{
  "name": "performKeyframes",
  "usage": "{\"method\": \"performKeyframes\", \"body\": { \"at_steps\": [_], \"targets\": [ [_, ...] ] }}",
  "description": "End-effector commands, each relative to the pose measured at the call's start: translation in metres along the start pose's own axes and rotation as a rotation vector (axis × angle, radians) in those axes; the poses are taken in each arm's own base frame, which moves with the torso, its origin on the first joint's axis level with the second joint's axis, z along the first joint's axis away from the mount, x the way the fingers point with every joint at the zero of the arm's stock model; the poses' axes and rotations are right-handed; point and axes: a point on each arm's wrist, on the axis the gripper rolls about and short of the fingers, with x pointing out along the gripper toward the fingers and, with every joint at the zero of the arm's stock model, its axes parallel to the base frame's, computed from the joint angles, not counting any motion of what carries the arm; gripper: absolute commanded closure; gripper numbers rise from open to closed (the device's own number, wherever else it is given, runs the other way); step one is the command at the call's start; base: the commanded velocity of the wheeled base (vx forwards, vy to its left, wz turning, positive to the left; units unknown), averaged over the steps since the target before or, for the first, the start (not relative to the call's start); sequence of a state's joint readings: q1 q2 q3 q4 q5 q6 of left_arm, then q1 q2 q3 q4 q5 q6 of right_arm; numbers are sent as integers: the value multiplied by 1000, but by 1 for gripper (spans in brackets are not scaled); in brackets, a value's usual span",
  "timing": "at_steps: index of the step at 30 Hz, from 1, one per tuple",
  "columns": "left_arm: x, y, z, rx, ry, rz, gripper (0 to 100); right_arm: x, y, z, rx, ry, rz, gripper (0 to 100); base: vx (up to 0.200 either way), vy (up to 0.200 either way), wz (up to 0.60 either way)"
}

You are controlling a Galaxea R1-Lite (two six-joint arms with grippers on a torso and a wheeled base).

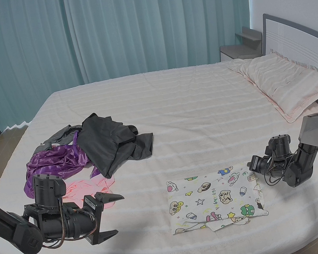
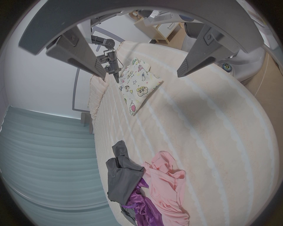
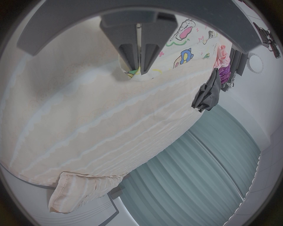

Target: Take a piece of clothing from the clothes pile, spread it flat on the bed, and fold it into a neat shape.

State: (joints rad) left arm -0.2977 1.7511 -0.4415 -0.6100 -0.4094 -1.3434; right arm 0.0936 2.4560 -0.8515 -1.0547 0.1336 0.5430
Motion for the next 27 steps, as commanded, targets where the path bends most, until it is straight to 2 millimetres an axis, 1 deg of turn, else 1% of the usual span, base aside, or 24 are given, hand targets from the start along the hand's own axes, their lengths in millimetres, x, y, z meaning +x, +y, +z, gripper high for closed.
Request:
{"method": "performKeyframes", "body": {
  "at_steps": [1,4,5,6,7,10,11,14,15,17,19,23,25,27],
  "targets": [
    [0,0,0,-1,0,1,0,0,-1,-1,1,5,-3,100,0,0,0],
    [1,1,0,-2,1,4,0,-1,-3,0,5,3,-11,100,0,0,0],
    [1,1,0,-2,1,4,0,-1,-3,0,5,3,-11,0,0,0,0],
    [1,1,0,-2,1,4,0,-1,-3,0,5,3,-11,0,0,0,0],
    [3,1,1,-3,2,9,0,-7,-8,6,17,-13,-23,0,0,0,0],
    [6,1,2,2,5,8,0,-17,-11,9,26,-20,-32,0,0,0,0],
    [11,0,2,15,3,-2,0,-28,-12,9,36,-10,-35,0,0,0,0],
    [25,-1,-5,51,21,-21,0,-45,-11,7,68,3,-32,0,0,0,0],
    [29,0,-8,63,24,-23,0,-50,-11,5,72,13,-29,0,0,0,0],
    [40,1,-13,86,17,-22,0,-61,-14,-5,71,61,-22,0,0,0,0],
    [45,-2,-13,96,11,-35,0,-66,-15,-13,67,88,-11,0,0,0,0],
    [48,-6,-14,122,17,-49,0,-74,-15,-24,58,94,17,0,0,0,0],
    [51,-3,-16,168,24,-33,0,-77,-14,-28,58,100,31,0,0,0,0],
    [54,-1,-16,170,27,-23,0,-79,-15,-32,59,116,42,0,0,0,0]
  ]
}}
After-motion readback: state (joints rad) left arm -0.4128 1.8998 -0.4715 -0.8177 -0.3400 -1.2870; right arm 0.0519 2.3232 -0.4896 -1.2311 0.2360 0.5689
